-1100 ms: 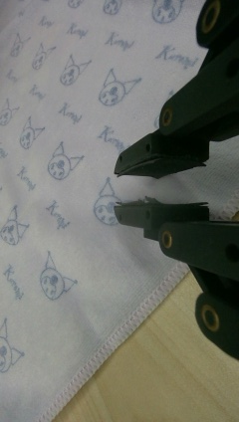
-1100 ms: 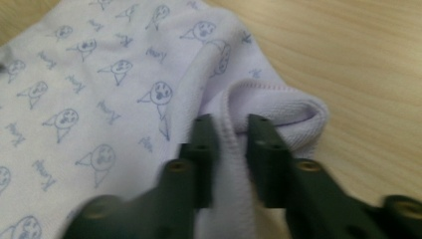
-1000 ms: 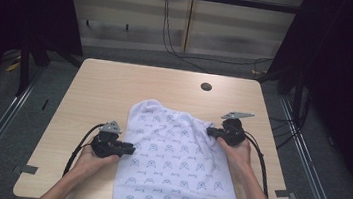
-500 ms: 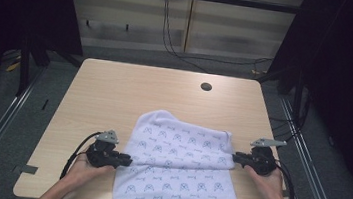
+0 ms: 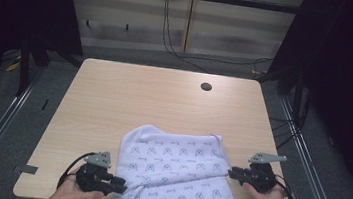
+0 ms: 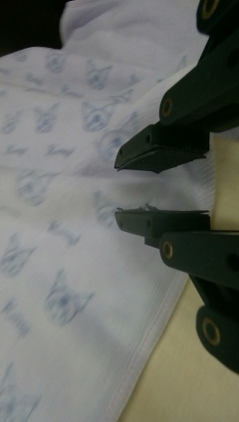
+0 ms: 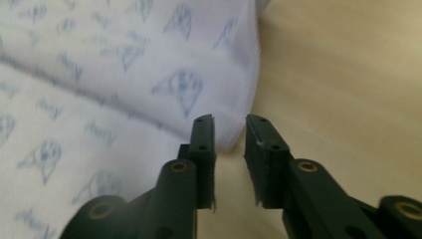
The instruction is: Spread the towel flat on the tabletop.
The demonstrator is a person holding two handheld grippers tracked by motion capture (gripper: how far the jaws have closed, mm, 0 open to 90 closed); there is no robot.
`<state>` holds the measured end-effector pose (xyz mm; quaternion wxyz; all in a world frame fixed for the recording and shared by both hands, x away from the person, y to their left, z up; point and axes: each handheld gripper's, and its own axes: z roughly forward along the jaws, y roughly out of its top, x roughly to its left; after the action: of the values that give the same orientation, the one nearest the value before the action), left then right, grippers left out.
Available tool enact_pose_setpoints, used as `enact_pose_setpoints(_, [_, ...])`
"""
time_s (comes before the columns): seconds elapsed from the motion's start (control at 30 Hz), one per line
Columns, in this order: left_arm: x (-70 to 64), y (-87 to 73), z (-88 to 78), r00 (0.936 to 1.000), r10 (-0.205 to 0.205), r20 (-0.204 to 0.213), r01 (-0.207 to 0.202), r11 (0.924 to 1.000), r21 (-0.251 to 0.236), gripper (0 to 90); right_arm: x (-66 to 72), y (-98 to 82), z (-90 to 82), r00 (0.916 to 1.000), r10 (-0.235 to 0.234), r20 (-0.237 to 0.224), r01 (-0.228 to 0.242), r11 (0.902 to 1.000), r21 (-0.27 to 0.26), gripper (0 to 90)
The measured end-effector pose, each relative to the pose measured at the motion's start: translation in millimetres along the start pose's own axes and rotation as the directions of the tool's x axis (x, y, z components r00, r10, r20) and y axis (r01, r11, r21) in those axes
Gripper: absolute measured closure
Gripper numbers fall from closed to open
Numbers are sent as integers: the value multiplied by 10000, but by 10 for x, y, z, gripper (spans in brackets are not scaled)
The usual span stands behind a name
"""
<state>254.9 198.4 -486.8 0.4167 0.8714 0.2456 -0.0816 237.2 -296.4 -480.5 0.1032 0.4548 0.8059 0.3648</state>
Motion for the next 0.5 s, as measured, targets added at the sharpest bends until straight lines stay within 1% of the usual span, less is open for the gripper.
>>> enact_pose_setpoints(0.03, [78, 59, -23, 9992, -127, -388, 116, 9995, -279, 703, -26, 76, 6, 9999, 10, 108, -7, 9997, -258, 679])
enact_pose_setpoints(0.07, [150, 108, -38, 9977, -174, -661, 143, 9988, -469, 709, -60, 167, 29, 9999, -36, 129, 41, 9990, -452, 662])
enact_pose_setpoints(0.1, [288, 192, -50, 9937, -351, -1065, 271, 9967, -762, 719, -80, 242, 52, 9999, -31, 155, 39, 9985, -549, 656])
enact_pose_setpoints(0.13, [378, 240, -53, 9893, -528, -1360, 392, 9941, -1011, 725, -114, 376, 99, 9998, -92, 193, 107, 9968, -788, 648])
enact_pose_setpoints(0.17, [502, 304, -49, 9835, -904, -1567, 701, 9889, -1309, 740, -134, 460, 133, 9997, -137, 194, 154, 9958, -907, 641])
enact_pose_setpoints(0.2, [681, 393, -32, 9735, -1244, -1920, 942, 9827, -1592, 751, -158, 572, 184, 9996, -160, 225, 183, 9945, -1033, 637])
enact_pose_setpoints(0.23, [791, 443, -15, 9641, -1372, -2272, 996, 9805, -1695, 764, -194, 730, 272, 9997, -165, 205, 188, 9928, -1185, 637])
enact_pose_setpoints(0.27, [869, 472, 4, 9577, -1589, -2401, 1161, 9762, -1832, 772, -210, 824, 332, 9997, -161, 190, 183, 9917, -1273, 634])
enact_pose_setpoints(0.3, [968, 497, 28, 9507, -1931, -2427, 1447, 9683, -2035, 774, -220, 888, 374, 9996, -199, 204, 224, 9916, -1276, 630])
enact_pose_setpoints(0.33, [1040, 516, 60, 9426, -2180, -2528, 1668, 9635, -2093, 774, -232, 960, 438, 9997, -180, 182, 202, 9916, -1280, 626])
enact_pose_setpoints(0.37, [1083, 518, 84, 9402, -2253, -2556, 1717, 9613, -2156, 763, -242, 1017, 504, 9996, -182, 199, 205, 9926, -1200, 620])
enact_pose_setpoints(0.4, [1135, 518, 132, 9375, -2443, -2478, 1944, 9583, -2095, 751, -246, 1049, 552, 9995, -210, 247, 236, 9935, -1114, 615])
enact_pose_setpoints(0.43, [1147, 522, 175, 9335, -2479, -2589, 2008, 9600, -1953, 713, -254, 1081, 630, 9996, -194, 181, 210, 9956, -912, 607])
enact_pose_setpoints(0.47, [1145, 525, 198, 9325, -2374, -2723, 1925, 9644, -1813, 694, -261, 1090, 690, 9998, -166, 148, 177, 9966, -805, 602])
enact_pose_setpoints(0.5, [1132, 531, 225, 9336, -2233, -2801, 1830, 9695, -1631, 690, -264, 1089, 730, 9998, -152, 108, 159, 9973, -719, 598])
